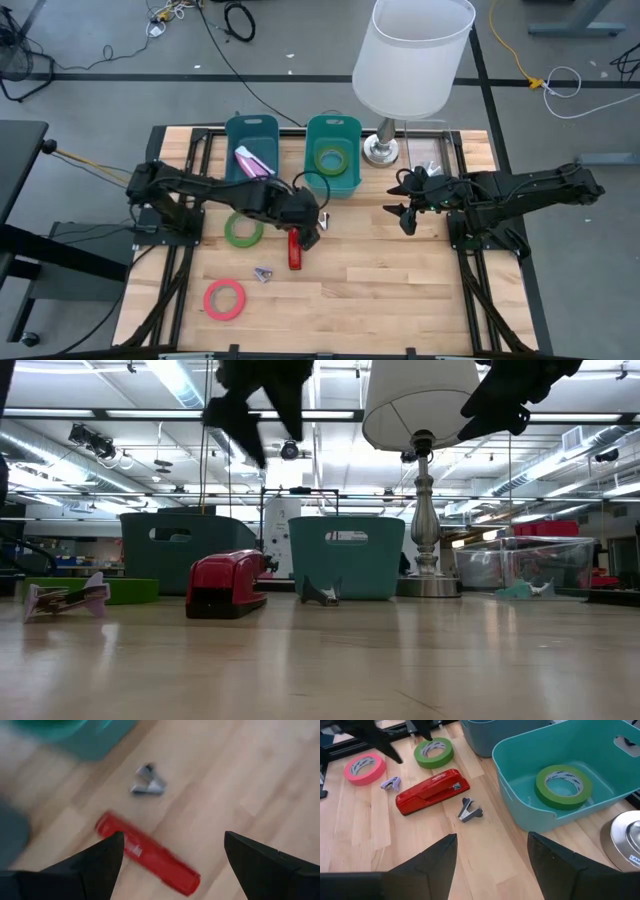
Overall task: Pick and place Stapler, Stapler remover, tape
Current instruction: Put the red stapler into the blue bin
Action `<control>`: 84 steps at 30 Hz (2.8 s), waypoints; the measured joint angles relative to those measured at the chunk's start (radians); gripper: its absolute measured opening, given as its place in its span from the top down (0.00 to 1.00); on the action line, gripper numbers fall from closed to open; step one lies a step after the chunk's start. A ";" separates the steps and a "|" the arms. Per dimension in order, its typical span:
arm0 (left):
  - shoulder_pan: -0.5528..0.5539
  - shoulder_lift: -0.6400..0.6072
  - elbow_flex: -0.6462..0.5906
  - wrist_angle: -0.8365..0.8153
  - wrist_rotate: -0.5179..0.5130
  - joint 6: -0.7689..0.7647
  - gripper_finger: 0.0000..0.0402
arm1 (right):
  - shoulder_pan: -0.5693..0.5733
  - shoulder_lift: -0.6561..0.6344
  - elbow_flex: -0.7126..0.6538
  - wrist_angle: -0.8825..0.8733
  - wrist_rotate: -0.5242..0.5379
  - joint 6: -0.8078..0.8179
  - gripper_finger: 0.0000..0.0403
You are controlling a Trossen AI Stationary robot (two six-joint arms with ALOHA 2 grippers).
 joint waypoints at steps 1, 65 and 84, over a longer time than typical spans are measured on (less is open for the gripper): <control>0.005 0.006 0.000 -0.028 0.002 -0.062 0.14 | 0.000 0.000 0.000 0.000 0.000 0.000 0.41; 0.050 0.306 -0.023 -0.077 0.125 -0.504 0.51 | 0.000 0.003 0.000 -0.037 0.003 0.005 0.41; 0.051 0.305 -0.022 -0.073 0.177 -0.469 0.61 | 0.000 0.003 0.000 -0.036 0.003 0.000 0.41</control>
